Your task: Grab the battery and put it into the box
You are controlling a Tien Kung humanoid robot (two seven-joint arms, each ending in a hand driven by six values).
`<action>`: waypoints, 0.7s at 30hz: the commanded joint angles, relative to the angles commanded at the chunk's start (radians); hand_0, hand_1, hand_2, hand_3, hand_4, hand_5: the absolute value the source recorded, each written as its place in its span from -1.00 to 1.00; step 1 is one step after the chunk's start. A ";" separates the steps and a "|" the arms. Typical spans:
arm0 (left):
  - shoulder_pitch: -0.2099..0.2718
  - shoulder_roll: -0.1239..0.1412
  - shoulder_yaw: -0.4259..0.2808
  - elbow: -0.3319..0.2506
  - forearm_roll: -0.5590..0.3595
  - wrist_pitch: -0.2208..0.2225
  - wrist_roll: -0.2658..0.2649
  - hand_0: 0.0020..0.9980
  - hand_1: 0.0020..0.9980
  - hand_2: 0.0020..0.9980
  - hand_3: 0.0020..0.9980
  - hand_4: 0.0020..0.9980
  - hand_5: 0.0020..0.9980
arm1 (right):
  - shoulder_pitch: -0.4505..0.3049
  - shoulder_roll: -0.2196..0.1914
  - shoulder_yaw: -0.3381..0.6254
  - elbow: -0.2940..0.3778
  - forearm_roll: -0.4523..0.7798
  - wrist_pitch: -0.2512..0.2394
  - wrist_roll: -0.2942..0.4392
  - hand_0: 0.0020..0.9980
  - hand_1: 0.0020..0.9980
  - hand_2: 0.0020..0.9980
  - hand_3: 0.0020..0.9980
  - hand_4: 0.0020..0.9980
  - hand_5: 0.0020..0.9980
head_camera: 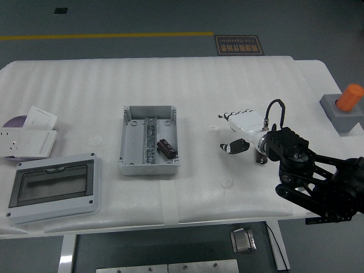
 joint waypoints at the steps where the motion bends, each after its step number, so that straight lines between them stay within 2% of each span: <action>1: 0.000 0.000 0.001 0.000 -0.001 0.000 0.000 0.31 0.35 0.12 0.17 0.30 -0.20 | -0.007 -0.024 0.011 0.011 0.002 0.022 0.004 0.71 0.67 0.71 0.84 0.53 -0.12; 3: 0.000 -0.001 0.002 0.000 -0.002 0.000 -0.001 0.31 0.35 0.12 0.17 0.30 -0.20 | -0.022 -0.066 0.035 0.025 0.004 0.052 0.014 0.71 0.67 0.71 0.84 0.53 -0.12; 4: 0.000 -0.001 0.002 0.000 -0.002 0.000 -0.002 0.31 0.35 0.12 0.17 0.30 -0.19 | -0.030 -0.086 0.047 0.029 0.005 0.061 0.018 0.73 0.71 0.80 0.93 0.64 -0.10; 5: 0.000 -0.001 0.003 0.000 -0.002 0.000 -0.002 0.31 0.35 0.12 0.17 0.30 -0.19 | -0.039 -0.103 0.061 0.032 0.008 0.068 0.021 0.73 0.71 0.80 0.93 0.64 -0.10; 8: 0.000 -0.002 0.004 0.000 -0.004 0.001 -0.004 0.31 0.35 0.12 0.17 0.30 -0.19 | -0.061 -0.134 0.090 0.036 0.015 0.076 0.027 0.73 0.71 0.80 0.93 0.64 -0.10; 14: 0.001 0.000 0.007 0.000 -0.007 0.001 -0.007 0.31 0.35 0.12 0.18 0.28 -0.14 | -0.091 -0.166 0.113 0.037 0.041 0.081 0.035 0.70 0.71 0.85 0.98 0.67 -0.13; 21: -0.001 -0.001 -0.008 0.000 0.007 -0.005 -0.017 0.31 0.35 0.12 0.18 0.28 -0.14 | -0.115 -0.174 0.118 0.051 0.105 0.076 0.045 0.68 0.70 0.84 0.97 0.68 -0.13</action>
